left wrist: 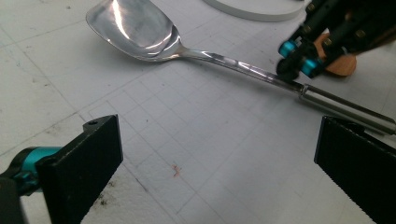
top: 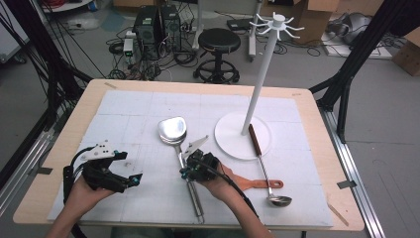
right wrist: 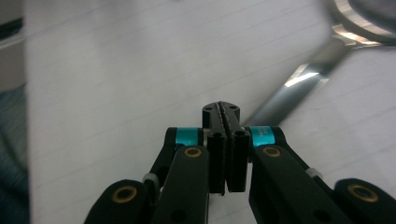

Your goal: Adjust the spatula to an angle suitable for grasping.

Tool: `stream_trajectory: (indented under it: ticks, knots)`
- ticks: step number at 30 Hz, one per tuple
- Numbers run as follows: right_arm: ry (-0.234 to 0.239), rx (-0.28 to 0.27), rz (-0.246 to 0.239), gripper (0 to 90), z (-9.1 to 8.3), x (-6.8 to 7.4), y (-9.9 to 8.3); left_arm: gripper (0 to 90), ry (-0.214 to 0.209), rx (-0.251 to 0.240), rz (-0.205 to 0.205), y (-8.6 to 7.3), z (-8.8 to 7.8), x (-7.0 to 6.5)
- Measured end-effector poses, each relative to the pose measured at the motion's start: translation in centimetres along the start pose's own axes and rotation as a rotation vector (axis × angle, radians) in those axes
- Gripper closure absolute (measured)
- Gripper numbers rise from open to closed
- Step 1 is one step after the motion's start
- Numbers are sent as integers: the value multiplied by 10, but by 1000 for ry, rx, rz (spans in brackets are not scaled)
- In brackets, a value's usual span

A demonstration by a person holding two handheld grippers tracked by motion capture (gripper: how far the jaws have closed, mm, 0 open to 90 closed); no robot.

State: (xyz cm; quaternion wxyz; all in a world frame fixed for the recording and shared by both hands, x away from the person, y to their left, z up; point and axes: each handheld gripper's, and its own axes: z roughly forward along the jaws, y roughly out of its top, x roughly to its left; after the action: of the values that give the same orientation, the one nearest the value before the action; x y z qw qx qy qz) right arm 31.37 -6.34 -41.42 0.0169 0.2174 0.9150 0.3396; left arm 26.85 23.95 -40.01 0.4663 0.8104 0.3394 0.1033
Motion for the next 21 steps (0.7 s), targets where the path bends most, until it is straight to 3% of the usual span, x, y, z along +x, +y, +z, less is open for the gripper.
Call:
stream_trajectory:
  ticks: [4,8,15,21]
  knots:
    - [-59,-42,90,894,3,-16,6,17,-1,0,0,0,0,0]
    - [-100,-47,155,894,14,-34,9,17,-3,-3,-2,0,0,0]
    - [-150,-47,201,894,30,-51,17,17,-7,-6,-3,0,0,0]
    - [-171,-46,212,894,39,-60,23,17,-10,-8,-6,0,1,0]
